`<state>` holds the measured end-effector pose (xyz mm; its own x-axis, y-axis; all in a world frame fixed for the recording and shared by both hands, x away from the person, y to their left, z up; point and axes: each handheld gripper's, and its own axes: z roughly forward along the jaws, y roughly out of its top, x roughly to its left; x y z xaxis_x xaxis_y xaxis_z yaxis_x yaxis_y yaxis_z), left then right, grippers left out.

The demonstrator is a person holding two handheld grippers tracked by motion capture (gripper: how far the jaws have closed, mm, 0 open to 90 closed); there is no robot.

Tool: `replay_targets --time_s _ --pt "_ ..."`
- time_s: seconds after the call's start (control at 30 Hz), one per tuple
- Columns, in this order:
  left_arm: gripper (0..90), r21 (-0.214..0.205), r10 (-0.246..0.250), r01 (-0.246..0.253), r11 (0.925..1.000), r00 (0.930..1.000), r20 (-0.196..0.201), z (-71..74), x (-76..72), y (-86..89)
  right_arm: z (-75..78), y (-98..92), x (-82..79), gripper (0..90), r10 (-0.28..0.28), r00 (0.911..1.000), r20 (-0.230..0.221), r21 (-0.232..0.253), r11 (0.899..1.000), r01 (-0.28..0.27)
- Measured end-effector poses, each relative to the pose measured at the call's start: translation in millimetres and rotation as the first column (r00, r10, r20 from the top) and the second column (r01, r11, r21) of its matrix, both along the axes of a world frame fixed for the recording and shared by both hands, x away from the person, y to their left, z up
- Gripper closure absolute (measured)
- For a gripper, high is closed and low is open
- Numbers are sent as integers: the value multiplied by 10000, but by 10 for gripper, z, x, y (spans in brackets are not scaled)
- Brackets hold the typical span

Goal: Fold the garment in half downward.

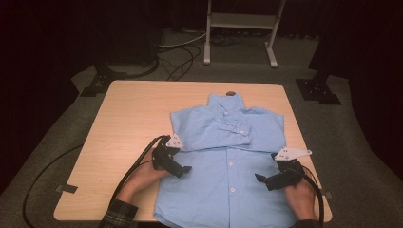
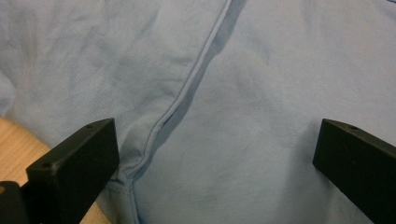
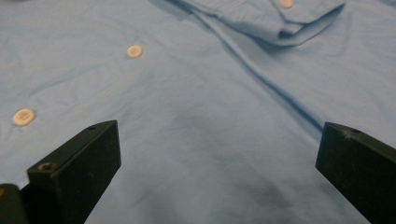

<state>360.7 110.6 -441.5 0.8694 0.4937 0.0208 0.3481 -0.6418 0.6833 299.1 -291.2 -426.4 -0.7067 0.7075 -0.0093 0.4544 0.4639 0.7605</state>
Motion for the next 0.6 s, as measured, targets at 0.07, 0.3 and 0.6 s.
replay_targets --time_s 0.07,0.3,0.6 --pt "0 -125 54 -53 9999 10000 72 -11 -8 6 -1 -51 51 0 -15 10000 -53 92 10000 15" --pt "0 -285 -34 40 9996 9998 197 -27 -14 27 -12 -189 225 0 -138 9985 -534 -265 9996 124" --pt "0 -287 15 -10 9996 9998 182 -27 -16 22 -64 -441 382 0 -1048 9924 -646 -192 9944 1038"
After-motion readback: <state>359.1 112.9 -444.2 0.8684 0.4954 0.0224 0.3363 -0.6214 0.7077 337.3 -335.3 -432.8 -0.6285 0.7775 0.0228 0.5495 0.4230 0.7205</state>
